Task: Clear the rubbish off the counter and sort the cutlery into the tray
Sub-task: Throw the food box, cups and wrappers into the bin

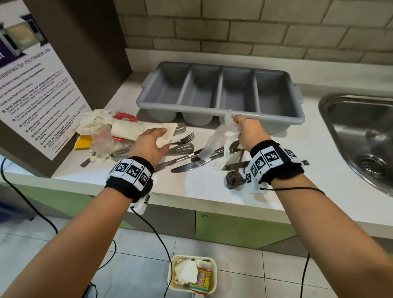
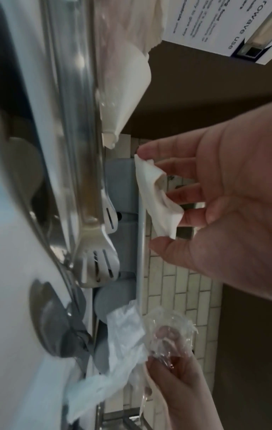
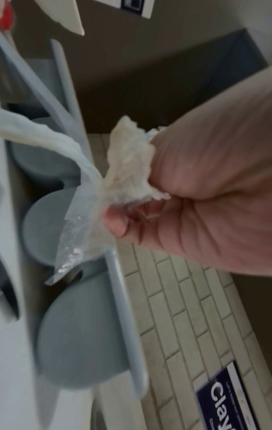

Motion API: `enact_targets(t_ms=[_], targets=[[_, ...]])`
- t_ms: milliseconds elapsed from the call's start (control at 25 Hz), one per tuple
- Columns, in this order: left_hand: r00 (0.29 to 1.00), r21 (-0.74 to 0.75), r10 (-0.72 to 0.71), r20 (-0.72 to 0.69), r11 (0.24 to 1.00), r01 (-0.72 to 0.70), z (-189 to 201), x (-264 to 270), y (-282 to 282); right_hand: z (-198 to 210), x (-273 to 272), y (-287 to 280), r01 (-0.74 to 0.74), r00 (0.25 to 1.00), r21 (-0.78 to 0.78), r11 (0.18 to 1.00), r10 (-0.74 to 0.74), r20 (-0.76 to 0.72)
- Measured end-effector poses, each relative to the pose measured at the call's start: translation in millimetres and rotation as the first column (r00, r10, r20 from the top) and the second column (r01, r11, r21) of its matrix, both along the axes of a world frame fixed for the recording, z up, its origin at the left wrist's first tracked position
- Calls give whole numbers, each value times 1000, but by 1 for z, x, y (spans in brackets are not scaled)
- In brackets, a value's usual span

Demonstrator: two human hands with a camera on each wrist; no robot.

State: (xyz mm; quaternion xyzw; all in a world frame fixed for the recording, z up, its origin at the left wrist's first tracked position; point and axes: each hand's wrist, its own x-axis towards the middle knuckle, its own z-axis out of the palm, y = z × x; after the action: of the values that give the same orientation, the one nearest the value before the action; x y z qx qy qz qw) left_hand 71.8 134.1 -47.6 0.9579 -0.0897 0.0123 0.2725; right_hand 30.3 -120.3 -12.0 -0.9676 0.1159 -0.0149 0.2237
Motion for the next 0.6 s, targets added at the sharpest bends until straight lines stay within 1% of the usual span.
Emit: enact_targets(t_ms=[80,160,280,360,480,560,600], targets=[[999,-93,-3,51,996,8,6,-4,-2,11,0,3,-14,998,2,1000,14,55],[997,-209,-6,83,978,24,13,-11,-2,22,-11,7,-12,990,8,1000,11,142],[993,-403,0,118,914,47,23,-32,-1,34,-42,12,-12,961,93,996,-14,276],[990,-472,6,140,879,61,27,-55,2,34,-66,19,1,936,161,987,-58,348],[990,-530,-45,132,841,109,24,-99,13,26,-106,36,11,915,251,968,-111,388],[994,-570,-84,68,814,107,13,-131,26,17,-137,51,6,920,318,948,-131,371],[994,-595,-108,30,797,105,5,-150,34,8,-154,61,12,931,343,939,-136,339]])
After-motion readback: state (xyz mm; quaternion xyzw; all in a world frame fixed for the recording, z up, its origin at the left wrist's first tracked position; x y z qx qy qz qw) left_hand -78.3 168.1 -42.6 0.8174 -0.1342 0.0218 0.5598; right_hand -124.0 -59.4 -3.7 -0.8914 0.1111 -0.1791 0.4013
